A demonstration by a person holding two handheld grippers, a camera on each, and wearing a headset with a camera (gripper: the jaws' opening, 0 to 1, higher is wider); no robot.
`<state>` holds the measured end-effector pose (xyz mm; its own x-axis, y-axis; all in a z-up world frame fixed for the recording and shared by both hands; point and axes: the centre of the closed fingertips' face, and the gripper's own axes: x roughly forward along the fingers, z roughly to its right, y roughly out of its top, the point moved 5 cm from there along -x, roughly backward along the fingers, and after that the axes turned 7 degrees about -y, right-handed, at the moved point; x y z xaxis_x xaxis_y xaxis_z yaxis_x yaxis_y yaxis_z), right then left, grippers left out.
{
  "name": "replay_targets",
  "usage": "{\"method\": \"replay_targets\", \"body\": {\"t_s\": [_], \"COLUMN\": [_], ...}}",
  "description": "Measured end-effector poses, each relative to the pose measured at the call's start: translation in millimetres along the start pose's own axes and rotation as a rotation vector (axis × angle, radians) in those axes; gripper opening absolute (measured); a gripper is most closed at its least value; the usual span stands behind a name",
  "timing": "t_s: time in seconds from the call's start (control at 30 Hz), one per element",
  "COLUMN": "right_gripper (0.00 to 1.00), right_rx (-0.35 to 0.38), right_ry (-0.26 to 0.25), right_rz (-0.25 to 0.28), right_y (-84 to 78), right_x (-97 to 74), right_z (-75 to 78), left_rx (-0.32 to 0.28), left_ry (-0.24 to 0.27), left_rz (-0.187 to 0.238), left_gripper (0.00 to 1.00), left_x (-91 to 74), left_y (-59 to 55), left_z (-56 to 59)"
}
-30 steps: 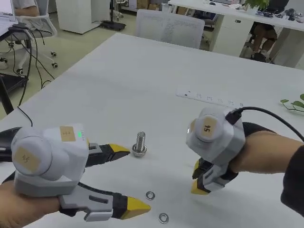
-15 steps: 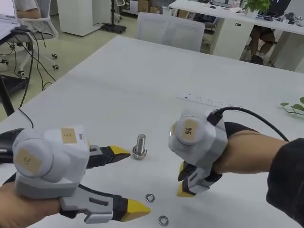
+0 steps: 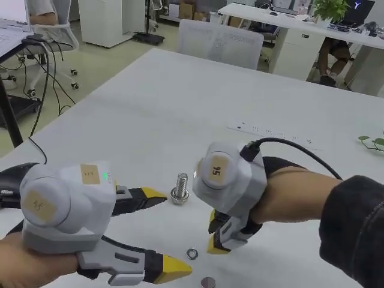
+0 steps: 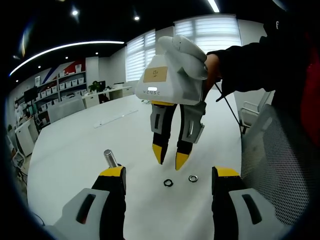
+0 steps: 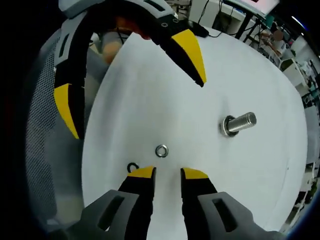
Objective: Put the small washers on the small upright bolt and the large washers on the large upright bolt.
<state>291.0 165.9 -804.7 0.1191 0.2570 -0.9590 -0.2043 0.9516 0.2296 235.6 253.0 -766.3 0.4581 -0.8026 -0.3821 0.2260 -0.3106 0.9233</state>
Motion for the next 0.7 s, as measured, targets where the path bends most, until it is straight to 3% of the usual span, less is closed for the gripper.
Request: {"method": "replay_targets", "body": {"t_s": [0.7], "right_gripper": [0.21], "right_rx": [-0.048], "right_ry": [0.044], "right_rz": [-0.020], "right_y": [12.4], "right_x": [20.8], "right_z": [-7.3], "left_rx": [-0.006], "left_ry": [0.007], "left_rz": [0.001], "left_gripper": [0.69], "left_x": [-0.6], "left_y": [-1.5], "left_z": [-1.1]}}
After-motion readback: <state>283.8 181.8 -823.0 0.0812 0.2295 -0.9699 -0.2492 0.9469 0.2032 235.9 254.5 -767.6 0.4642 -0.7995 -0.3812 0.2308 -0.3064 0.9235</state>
